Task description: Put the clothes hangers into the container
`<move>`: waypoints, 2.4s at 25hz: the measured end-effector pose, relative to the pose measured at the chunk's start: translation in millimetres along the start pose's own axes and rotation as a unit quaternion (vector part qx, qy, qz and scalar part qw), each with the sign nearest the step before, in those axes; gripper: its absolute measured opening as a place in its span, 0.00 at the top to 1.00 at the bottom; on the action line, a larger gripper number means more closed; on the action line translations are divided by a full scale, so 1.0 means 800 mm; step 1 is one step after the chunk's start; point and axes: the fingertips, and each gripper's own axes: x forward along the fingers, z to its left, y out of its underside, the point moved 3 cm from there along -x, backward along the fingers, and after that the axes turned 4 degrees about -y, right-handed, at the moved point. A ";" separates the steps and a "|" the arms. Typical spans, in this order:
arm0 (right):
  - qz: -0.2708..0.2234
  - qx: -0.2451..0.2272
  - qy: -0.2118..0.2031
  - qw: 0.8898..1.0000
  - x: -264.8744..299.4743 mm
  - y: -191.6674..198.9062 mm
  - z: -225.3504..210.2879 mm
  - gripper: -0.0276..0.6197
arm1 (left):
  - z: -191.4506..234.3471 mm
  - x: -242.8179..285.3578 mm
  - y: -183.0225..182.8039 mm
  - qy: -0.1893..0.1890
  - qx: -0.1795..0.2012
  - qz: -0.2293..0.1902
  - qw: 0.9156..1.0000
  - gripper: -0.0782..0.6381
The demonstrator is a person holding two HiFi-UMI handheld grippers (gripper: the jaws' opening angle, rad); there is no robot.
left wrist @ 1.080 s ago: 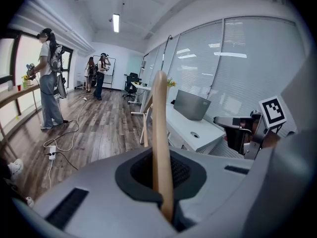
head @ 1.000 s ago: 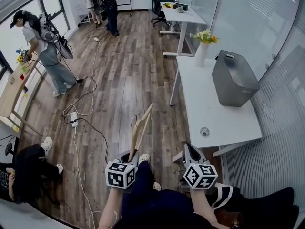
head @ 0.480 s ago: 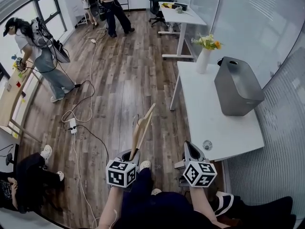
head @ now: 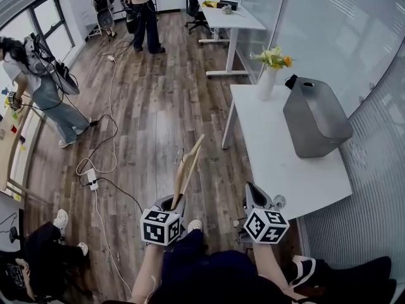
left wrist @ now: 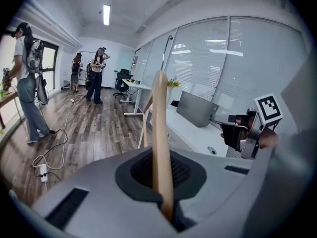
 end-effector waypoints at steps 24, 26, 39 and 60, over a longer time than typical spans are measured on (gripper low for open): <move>-0.016 0.021 0.073 0.997 0.115 -0.025 0.011 0.91 | 0.103 0.082 -0.081 0.063 0.050 0.017 0.997 0.88; -0.013 0.023 0.075 0.997 0.122 -0.027 0.005 0.91 | 0.102 0.091 -0.086 0.066 0.054 0.019 0.996 0.88; -0.030 0.047 0.099 0.994 0.213 -0.072 -0.043 0.91 | 0.119 0.190 -0.169 0.098 0.089 0.026 0.991 0.88; -0.049 0.091 0.177 0.979 0.286 -0.141 -0.179 0.91 | 0.059 0.350 -0.288 0.191 0.198 0.059 0.960 0.88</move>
